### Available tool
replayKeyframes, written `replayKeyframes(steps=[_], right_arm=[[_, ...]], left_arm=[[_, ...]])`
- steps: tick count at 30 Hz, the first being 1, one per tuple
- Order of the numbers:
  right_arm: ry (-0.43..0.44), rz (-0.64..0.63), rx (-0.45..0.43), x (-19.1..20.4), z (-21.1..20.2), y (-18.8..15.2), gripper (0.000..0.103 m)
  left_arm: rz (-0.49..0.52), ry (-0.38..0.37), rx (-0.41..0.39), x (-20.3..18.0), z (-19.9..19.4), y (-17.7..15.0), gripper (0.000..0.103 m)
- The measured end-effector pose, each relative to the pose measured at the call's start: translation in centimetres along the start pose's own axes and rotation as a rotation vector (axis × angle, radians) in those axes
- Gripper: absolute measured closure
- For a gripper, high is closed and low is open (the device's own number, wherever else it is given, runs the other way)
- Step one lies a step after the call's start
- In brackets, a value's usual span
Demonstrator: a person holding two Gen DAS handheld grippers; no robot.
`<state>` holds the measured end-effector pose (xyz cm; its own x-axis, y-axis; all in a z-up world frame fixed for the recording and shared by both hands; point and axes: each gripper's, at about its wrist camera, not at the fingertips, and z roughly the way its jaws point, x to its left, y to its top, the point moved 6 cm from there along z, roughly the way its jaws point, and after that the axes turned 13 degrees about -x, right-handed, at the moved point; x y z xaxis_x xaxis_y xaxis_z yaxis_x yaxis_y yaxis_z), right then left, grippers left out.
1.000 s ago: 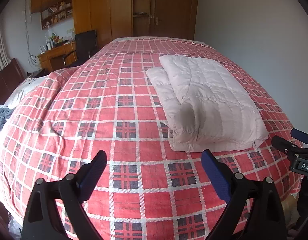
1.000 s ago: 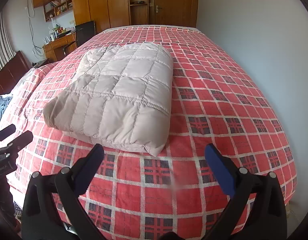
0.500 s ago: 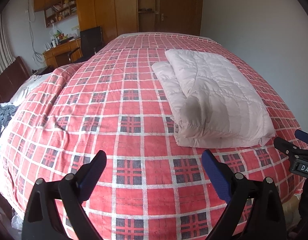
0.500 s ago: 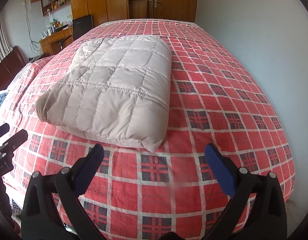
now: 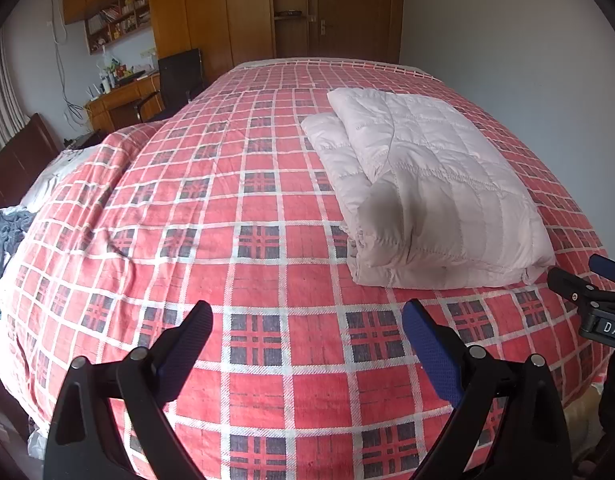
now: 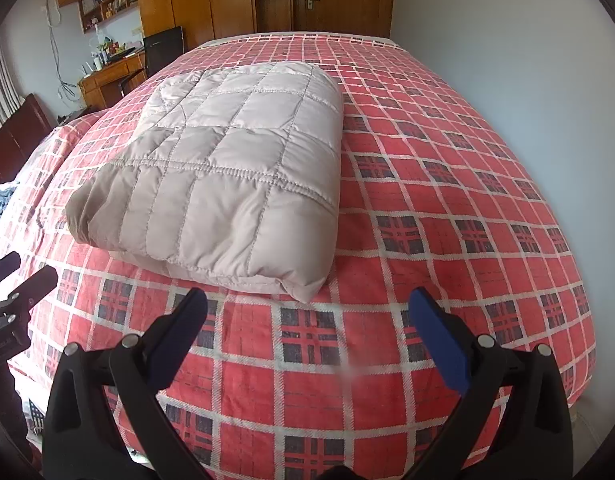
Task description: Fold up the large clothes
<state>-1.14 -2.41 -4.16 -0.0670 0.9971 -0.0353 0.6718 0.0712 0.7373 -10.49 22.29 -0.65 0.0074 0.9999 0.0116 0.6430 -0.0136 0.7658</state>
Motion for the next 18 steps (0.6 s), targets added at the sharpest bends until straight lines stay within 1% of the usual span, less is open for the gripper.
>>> replayKeyframes(steps=[18], right_arm=[[0.012, -0.008, -0.003, 0.15, 0.13, 0.01, 0.003]], left_arm=[[0.006, 0.001, 0.0, -0.15, 0.0, 0.03, 0.007]])
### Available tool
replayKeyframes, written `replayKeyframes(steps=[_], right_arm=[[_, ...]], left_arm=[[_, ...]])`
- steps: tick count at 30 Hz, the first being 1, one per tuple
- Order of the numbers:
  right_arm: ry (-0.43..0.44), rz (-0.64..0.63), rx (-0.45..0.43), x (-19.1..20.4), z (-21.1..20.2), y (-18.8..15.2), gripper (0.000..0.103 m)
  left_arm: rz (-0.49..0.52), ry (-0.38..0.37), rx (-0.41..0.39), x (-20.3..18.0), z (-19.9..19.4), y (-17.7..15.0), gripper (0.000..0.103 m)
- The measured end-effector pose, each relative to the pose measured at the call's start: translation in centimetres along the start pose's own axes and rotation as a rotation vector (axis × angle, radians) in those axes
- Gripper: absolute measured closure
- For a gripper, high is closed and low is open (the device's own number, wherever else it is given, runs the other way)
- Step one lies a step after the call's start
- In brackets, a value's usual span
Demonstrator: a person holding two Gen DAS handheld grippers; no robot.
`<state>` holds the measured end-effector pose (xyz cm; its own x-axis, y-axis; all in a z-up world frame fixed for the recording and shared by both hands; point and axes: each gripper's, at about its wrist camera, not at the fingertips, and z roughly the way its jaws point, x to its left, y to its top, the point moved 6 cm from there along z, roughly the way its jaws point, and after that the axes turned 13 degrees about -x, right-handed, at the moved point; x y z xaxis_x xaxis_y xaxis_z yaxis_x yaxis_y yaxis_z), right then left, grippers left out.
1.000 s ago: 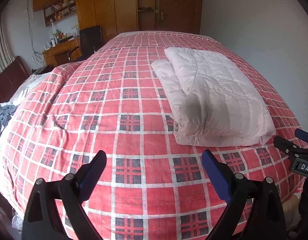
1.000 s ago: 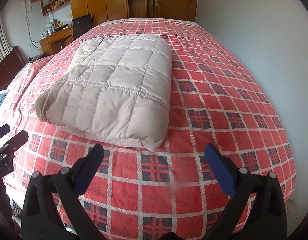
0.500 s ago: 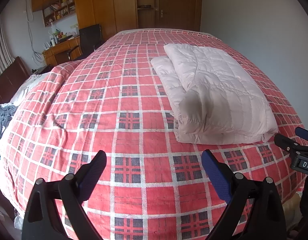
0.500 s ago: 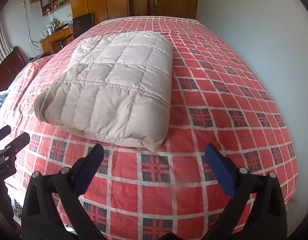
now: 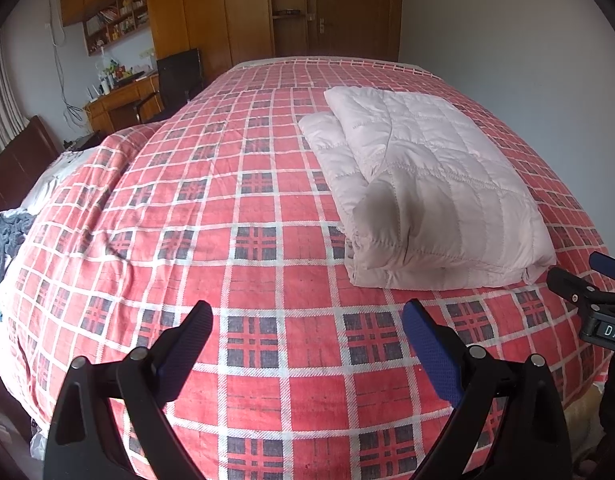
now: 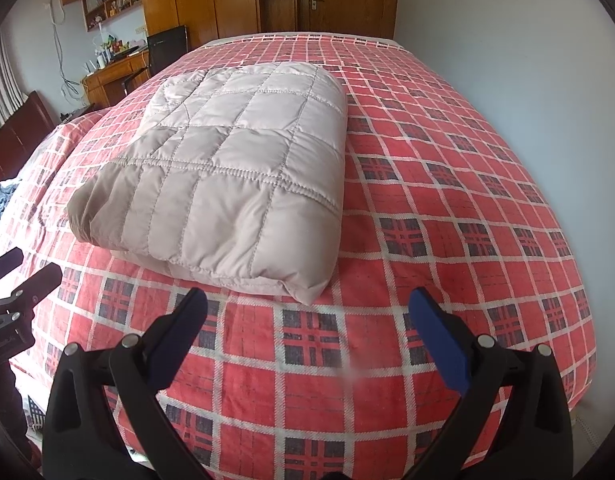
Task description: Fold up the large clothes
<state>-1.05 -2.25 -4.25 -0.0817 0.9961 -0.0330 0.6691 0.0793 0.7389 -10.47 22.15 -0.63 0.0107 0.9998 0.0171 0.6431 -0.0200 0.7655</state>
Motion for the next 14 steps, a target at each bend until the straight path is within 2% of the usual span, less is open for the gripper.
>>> replayKeyframes(steps=[14], right_arm=[[-0.012, -0.012, 0.019, -0.02, 0.27, -0.18, 0.003]], left_arm=[[0.0, -0.002, 0.003, -0.03, 0.04, -0.05, 0.007]])
